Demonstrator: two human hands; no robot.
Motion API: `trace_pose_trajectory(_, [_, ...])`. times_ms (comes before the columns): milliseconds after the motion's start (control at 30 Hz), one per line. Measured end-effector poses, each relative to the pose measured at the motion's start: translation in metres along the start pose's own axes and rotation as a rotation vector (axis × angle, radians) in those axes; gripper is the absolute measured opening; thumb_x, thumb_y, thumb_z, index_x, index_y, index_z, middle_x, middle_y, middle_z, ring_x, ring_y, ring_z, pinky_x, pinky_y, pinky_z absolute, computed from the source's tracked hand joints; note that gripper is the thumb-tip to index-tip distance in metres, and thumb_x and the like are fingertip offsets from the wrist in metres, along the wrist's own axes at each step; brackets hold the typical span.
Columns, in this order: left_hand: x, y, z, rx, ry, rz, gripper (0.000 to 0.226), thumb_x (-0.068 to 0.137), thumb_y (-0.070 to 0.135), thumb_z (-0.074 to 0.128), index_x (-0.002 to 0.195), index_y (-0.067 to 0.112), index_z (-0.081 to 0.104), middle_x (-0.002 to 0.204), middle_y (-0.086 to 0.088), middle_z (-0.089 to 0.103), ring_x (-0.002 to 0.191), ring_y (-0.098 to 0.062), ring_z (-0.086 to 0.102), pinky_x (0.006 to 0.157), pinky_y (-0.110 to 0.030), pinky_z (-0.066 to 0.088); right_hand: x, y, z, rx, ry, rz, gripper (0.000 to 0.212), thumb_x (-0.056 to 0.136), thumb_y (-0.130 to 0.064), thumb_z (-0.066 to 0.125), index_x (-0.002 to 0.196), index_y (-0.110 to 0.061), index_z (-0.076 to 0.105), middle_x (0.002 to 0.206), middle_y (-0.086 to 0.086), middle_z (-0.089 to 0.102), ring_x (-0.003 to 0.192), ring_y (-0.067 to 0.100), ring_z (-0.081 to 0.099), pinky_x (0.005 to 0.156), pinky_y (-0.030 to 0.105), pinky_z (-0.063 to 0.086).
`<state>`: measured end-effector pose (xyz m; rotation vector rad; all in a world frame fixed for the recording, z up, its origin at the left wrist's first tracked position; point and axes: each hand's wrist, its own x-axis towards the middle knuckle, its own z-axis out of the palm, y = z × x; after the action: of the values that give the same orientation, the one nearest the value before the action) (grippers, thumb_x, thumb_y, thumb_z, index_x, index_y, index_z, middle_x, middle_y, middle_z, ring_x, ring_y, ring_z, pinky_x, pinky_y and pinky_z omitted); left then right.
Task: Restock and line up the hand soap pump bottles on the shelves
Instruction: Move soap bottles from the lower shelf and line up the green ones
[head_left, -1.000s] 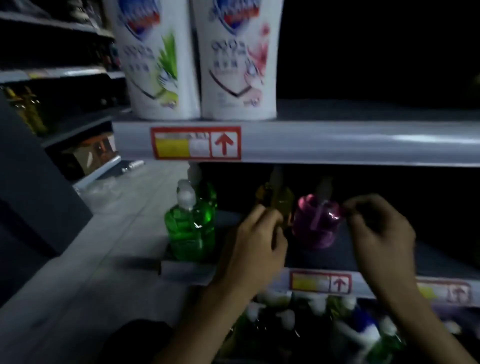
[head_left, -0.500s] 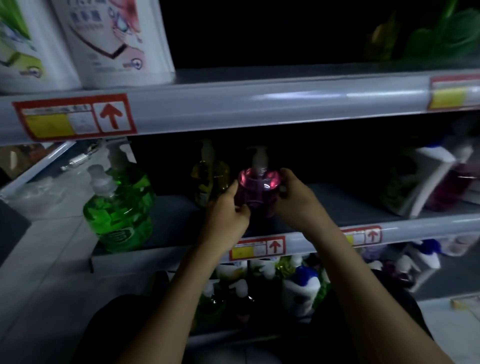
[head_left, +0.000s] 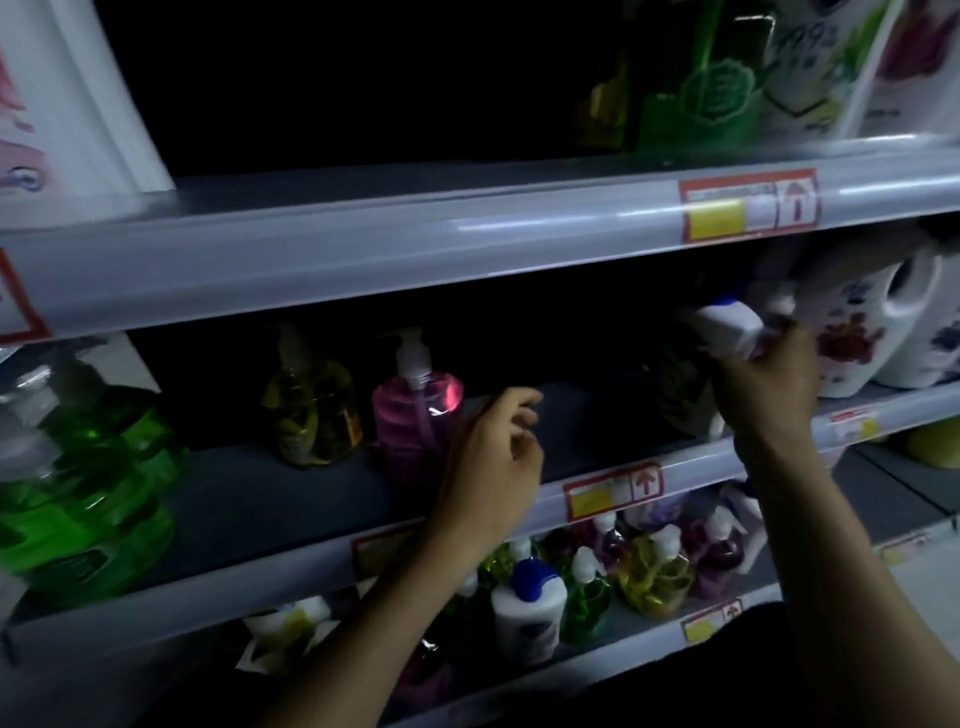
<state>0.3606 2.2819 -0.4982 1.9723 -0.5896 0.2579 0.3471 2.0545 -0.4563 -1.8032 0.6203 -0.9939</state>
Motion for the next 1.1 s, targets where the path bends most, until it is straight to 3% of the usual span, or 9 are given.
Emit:
trace_pose_trajectory(67, [0.024, 0.005, 0.025, -0.046, -0.090, -0.029, 0.044, 0.092, -0.001, 0.047, 0.131, 0.019, 0.051, 0.121, -0.001, 0.059, 0.102, -0.009, 0.059, 0.084, -0.020, 0.048, 0.009, 0.014, 0.002, 0.016, -0.151, 0.076, 0.050, 0.076, -0.016, 0.078, 0.118, -0.010, 0.052, 0.110, 0.013, 0.064, 0.103, 0.030, 0.062, 0.090, 0.043, 0.052])
trace_pose_trajectory(200, [0.076, 0.015, 0.071, -0.194, -0.240, -0.148, 0.052, 0.095, -0.005, 0.043, 0.143, 0.012, 0.037, 0.139, -0.007, 0.046, 0.112, -0.012, 0.050, 0.084, -0.016, 0.041, 0.021, 0.029, 0.003, 0.008, -0.192, 0.062, 0.051, 0.074, -0.014, 0.078, 0.118, -0.013, 0.050, 0.110, 0.013, 0.065, 0.103, 0.033, 0.062, 0.090, 0.056, 0.051])
trace_pose_trajectory(367, [0.107, 0.004, 0.081, -0.091, -0.383, -0.171, 0.062, 0.093, 0.006, 0.057, 0.148, 0.010, 0.028, 0.147, -0.008, 0.040, 0.136, -0.021, 0.037, 0.113, -0.034, 0.030, 0.016, 0.024, 0.001, 0.162, -0.495, -0.018, 0.050, 0.082, -0.002, 0.071, 0.120, -0.019, 0.043, 0.106, 0.005, 0.061, 0.101, 0.022, 0.061, 0.090, 0.051, 0.053])
trace_pose_trajectory(500, [0.090, -0.001, 0.065, -0.191, -0.351, -0.132, 0.052, 0.085, 0.004, 0.067, 0.131, 0.013, 0.044, 0.125, -0.003, 0.055, 0.119, -0.013, 0.050, 0.097, -0.023, 0.039, 0.010, 0.017, -0.009, 0.219, -0.832, -0.114, 0.057, 0.085, 0.006, 0.063, 0.134, -0.016, 0.044, 0.126, 0.007, 0.060, 0.117, 0.019, 0.059, 0.092, 0.034, 0.055])
trace_pose_trajectory(600, [0.058, -0.006, 0.055, -0.232, -0.232, -0.140, 0.044, 0.082, 0.006, 0.071, 0.118, 0.017, 0.047, 0.115, 0.000, 0.057, 0.113, -0.013, 0.053, 0.096, -0.032, 0.046, 0.002, 0.006, -0.016, 0.199, -0.939, -0.193, 0.060, 0.083, 0.008, 0.064, 0.135, -0.014, 0.046, 0.127, 0.004, 0.060, 0.117, 0.015, 0.059, 0.091, 0.025, 0.053])
trace_pose_trajectory(700, [0.030, 0.001, 0.038, -0.237, -0.114, -0.111, 0.039, 0.082, 0.005, 0.071, 0.109, 0.025, 0.051, 0.106, 0.005, 0.062, 0.108, -0.011, 0.058, 0.094, -0.034, 0.050, -0.012, -0.013, -0.024, 0.207, -0.983, -0.257, 0.055, 0.079, 0.009, 0.068, 0.128, -0.008, 0.051, 0.121, 0.003, 0.062, 0.115, 0.017, 0.060, 0.092, 0.028, 0.051])
trace_pose_trajectory(867, [-0.007, 0.037, -0.019, -0.107, -0.015, -0.005, 0.060, 0.080, 0.007, 0.073, 0.097, 0.060, 0.050, 0.102, 0.031, 0.057, 0.099, 0.013, 0.056, 0.082, -0.005, 0.044, -0.052, -0.052, -0.038, 0.381, -0.986, -0.312, 0.057, 0.074, -0.004, 0.072, 0.128, -0.017, 0.058, 0.125, -0.001, 0.065, 0.117, 0.014, 0.061, 0.091, 0.023, 0.051])
trace_pose_trajectory(1000, [-0.025, 0.078, -0.080, 0.060, 0.010, 0.070, 0.069, 0.078, 0.024, 0.075, 0.103, 0.076, 0.038, 0.106, 0.029, 0.058, 0.105, 0.001, 0.058, 0.090, -0.013, 0.047, -0.084, -0.099, -0.039, 0.635, -0.929, -0.401, 0.055, 0.072, -0.018, 0.076, 0.122, -0.036, 0.062, 0.125, -0.003, 0.066, 0.116, 0.016, 0.063, 0.088, 0.024, 0.053])
trace_pose_trajectory(1100, [-0.021, 0.111, -0.124, 0.121, 0.169, 0.187, 0.074, 0.076, 0.023, 0.068, 0.112, 0.077, 0.034, 0.105, 0.028, 0.063, 0.093, 0.007, 0.062, 0.075, -0.004, 0.047, -0.095, -0.150, -0.031, 0.816, -0.835, -0.561, 0.059, 0.071, -0.024, 0.072, 0.127, -0.037, 0.059, 0.128, -0.003, 0.064, 0.115, 0.013, 0.063, 0.085, 0.021, 0.054])
